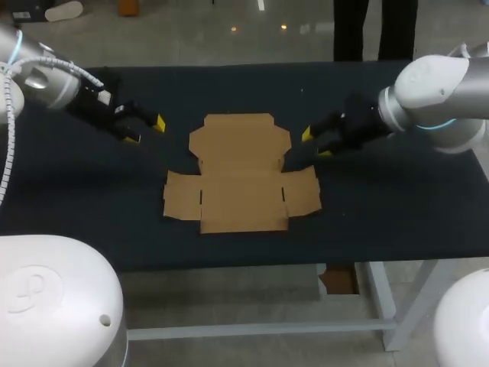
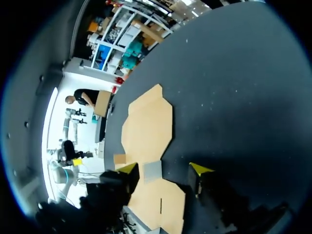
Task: Assemble the packaging by folding the flat box into shape, placing the metal phone stand inside, and closing the box properly
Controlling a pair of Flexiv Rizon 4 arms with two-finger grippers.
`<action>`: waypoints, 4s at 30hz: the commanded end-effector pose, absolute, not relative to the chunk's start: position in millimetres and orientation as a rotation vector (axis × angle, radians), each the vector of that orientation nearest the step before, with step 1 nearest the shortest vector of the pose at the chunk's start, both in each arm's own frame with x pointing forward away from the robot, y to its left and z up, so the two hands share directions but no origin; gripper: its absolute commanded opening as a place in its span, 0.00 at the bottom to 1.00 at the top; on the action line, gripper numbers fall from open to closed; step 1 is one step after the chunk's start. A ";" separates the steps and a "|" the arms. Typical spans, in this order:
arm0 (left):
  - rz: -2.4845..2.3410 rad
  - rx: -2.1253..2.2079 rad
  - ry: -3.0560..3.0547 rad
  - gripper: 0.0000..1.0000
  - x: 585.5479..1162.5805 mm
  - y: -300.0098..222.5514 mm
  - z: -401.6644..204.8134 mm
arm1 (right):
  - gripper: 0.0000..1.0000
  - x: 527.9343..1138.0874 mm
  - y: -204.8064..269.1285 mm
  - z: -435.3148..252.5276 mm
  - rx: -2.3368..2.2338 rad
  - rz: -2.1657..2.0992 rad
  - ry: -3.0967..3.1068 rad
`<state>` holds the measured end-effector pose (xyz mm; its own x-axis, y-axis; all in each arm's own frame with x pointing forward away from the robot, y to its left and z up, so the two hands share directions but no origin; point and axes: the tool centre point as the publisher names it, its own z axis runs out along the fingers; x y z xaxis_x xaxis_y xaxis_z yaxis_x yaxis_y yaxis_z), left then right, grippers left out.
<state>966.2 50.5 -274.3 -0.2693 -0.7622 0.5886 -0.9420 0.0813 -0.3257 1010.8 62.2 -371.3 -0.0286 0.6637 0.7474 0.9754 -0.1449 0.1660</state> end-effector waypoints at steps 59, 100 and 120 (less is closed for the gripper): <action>0.894 1.525 -2.172 1.00 960.2 60.1 -274.6 | 0.00 1074.9 135.3 -407.0 -1.569 -1.502 -1.552; 1.103 1.394 -2.248 1.00 970.7 46.0 -275.9 | 0.00 1055.7 118.5 -322.9 -1.175 -1.860 -1.567; 1.684 1.072 -2.405 1.00 1008.2 -0.3 -254.5 | 0.00 1048.0 112.9 -281.9 -1.067 -2.088 -1.518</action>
<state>1003.6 2.3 -250.4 -0.7504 -0.5404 0.3808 -0.5698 0.2367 -0.7870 1047.6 114.4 -279.4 -0.6500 0.1601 0.7429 0.6630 -0.3581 0.6574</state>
